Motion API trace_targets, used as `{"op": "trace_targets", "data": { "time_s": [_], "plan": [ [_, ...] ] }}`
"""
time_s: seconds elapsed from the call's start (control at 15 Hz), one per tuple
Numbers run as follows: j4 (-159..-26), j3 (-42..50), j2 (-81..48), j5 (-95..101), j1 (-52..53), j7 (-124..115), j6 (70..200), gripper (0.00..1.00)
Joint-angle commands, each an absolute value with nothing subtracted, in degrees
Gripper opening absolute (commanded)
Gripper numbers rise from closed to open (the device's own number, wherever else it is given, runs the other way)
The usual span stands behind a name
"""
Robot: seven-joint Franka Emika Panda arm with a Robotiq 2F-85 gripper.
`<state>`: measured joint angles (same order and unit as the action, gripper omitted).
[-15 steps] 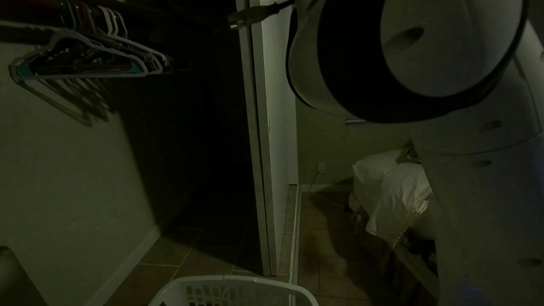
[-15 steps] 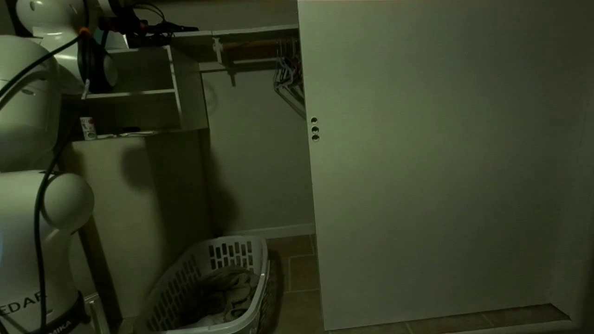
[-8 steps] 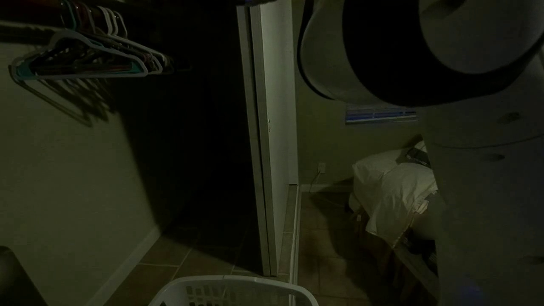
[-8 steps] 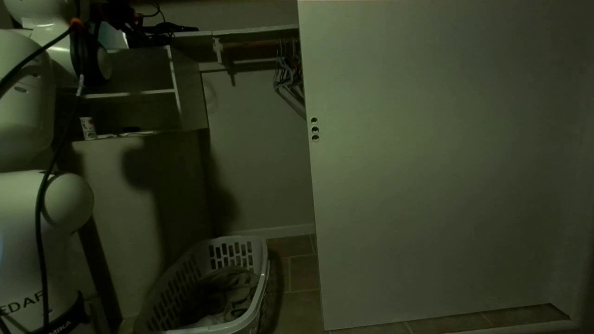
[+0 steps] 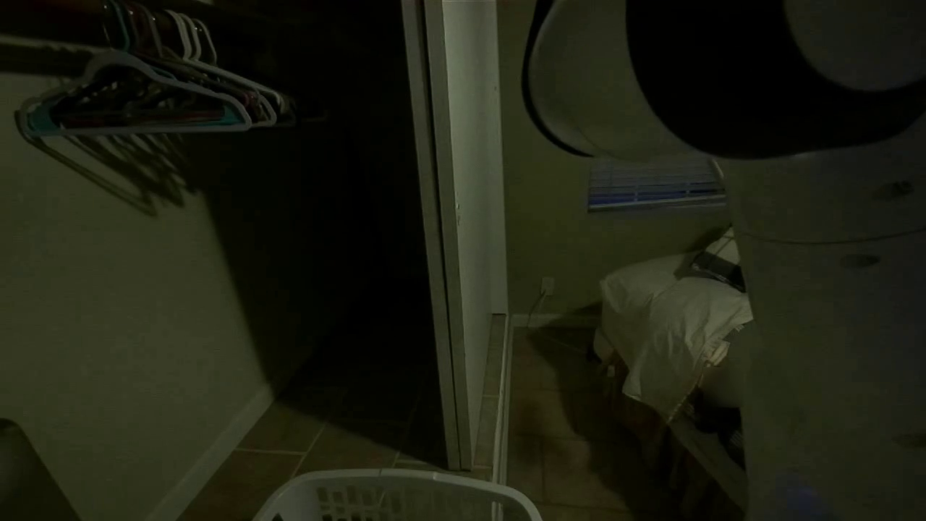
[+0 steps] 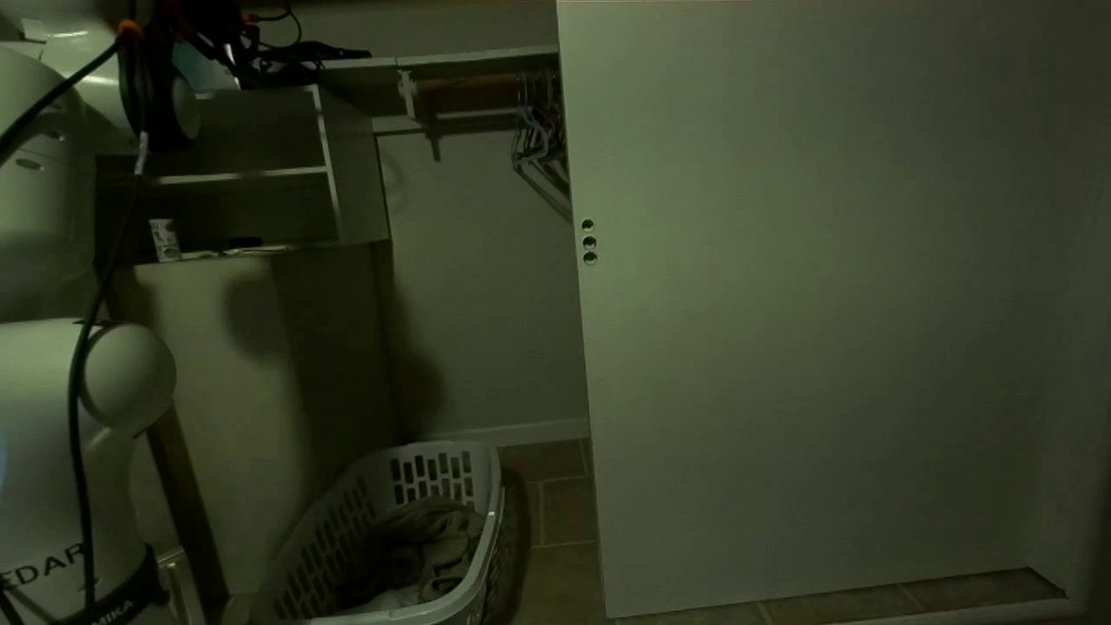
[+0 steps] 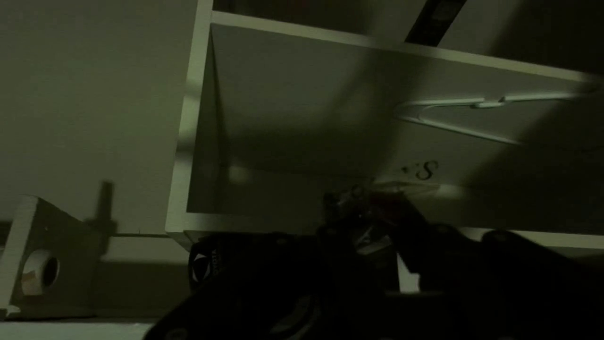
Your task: Move the black object to the first top shelf
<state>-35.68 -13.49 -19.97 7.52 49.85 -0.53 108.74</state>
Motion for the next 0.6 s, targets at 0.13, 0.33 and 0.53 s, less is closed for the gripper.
{"op": "trace_targets", "data": {
  "time_s": [0.13, 0.33, 0.53],
  "plan": [
    [-38.7, -14.3, -17.1, 6.8, 50.0, 0.6, 102.8, 0.07],
    [-38.8, -14.7, -16.5, 6.9, 50.1, 0.4, 99.6, 0.07],
    [-39.2, -14.9, -16.1, 6.7, 50.0, -0.2, 97.3, 0.07]
  ]
}}
